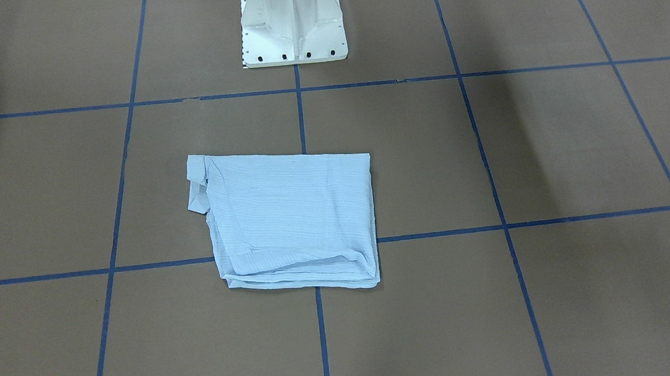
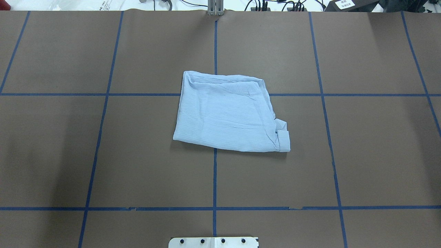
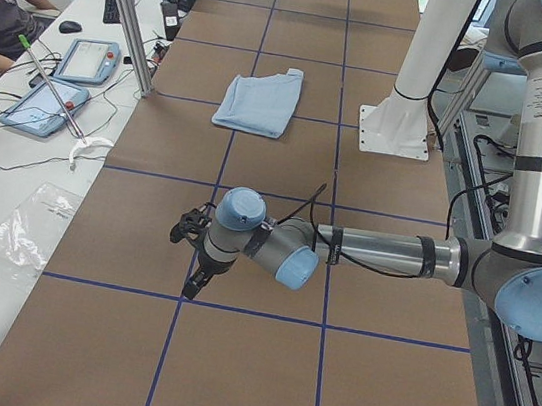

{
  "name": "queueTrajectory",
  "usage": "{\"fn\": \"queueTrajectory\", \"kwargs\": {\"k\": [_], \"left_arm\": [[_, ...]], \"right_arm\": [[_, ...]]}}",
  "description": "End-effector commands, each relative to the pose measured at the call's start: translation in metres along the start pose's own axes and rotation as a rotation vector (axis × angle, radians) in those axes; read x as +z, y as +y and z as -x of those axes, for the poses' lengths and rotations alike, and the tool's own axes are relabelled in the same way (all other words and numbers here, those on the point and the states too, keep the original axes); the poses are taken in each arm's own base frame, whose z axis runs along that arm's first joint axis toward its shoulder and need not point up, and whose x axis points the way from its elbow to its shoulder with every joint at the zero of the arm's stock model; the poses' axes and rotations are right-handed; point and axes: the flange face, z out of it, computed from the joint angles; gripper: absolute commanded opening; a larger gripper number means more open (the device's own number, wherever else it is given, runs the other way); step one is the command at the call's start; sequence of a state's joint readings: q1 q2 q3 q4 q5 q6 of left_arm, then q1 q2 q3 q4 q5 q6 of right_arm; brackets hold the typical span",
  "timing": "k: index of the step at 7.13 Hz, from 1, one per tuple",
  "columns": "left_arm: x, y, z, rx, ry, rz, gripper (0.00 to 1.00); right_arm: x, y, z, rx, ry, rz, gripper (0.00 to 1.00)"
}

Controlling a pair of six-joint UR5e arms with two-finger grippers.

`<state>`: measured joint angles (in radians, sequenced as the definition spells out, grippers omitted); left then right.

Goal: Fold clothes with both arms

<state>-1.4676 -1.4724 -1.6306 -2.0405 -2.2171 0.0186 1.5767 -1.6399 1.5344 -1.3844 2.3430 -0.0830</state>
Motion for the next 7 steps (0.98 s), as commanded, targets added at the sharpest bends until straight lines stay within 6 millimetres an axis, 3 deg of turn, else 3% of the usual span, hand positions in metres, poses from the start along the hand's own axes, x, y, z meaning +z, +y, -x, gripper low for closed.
{"fn": "queueTrajectory", "kwargs": {"k": [1,3,7], "left_arm": [[-0.021,-0.019,-0.017,-0.082,0.005,0.104,1.0],[-0.024,-0.008,-0.019,-0.13,0.017,0.183,1.0],[-0.007,0.018,0.009,-0.092,0.117,0.204,1.0]], "right_arm": [[-0.019,0.005,0.015,0.18,-0.008,-0.034,1.0],[-0.027,0.018,0.03,0.233,-0.062,-0.035,1.0],[-0.032,0.019,0.028,0.28,-0.111,-0.014,1.0]]}}
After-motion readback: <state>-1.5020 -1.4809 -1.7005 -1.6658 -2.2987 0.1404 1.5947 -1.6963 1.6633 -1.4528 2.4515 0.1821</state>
